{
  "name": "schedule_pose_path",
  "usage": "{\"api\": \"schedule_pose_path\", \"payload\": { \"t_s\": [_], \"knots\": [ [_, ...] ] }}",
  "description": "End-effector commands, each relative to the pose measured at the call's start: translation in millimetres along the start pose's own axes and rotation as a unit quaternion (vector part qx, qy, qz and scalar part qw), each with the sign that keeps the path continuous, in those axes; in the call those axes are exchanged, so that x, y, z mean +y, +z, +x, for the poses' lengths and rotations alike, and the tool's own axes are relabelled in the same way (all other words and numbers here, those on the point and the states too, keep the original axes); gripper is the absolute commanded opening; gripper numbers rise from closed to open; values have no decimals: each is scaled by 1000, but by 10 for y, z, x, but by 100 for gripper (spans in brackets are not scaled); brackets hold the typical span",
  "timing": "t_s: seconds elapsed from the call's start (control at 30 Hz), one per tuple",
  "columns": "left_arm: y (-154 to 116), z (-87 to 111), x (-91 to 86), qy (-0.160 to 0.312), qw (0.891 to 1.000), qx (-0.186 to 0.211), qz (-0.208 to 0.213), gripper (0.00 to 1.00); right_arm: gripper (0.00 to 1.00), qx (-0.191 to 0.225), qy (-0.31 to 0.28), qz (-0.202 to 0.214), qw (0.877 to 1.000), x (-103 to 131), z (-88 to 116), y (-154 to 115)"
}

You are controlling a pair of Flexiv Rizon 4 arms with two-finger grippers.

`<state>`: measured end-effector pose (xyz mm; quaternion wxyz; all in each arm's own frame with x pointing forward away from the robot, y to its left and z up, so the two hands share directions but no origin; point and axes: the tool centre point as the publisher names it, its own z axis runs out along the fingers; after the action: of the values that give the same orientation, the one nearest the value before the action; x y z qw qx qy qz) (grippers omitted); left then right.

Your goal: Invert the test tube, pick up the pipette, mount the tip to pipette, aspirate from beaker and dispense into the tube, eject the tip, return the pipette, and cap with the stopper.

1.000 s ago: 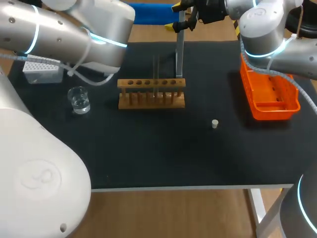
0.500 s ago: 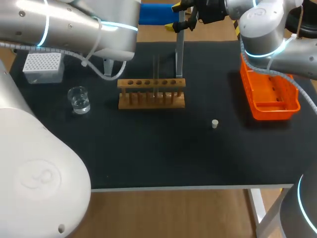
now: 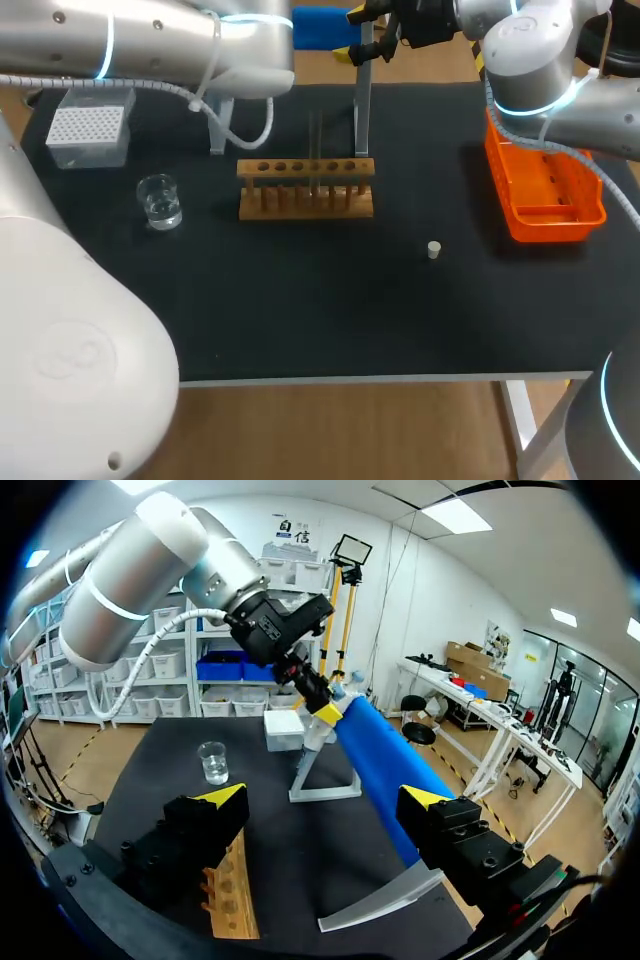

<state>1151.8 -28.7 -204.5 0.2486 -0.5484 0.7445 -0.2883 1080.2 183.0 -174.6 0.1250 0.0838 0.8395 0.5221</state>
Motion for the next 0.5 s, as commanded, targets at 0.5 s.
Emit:
{"api": "schedule_pose_path", "payload": {
  "t_s": [0.5],
  "knots": [
    [-261, 6, -50, -1, 1000, -6, 4, 100, 100, 1, 0, 2, 1000, 5, -3, -3]
  ]
}}
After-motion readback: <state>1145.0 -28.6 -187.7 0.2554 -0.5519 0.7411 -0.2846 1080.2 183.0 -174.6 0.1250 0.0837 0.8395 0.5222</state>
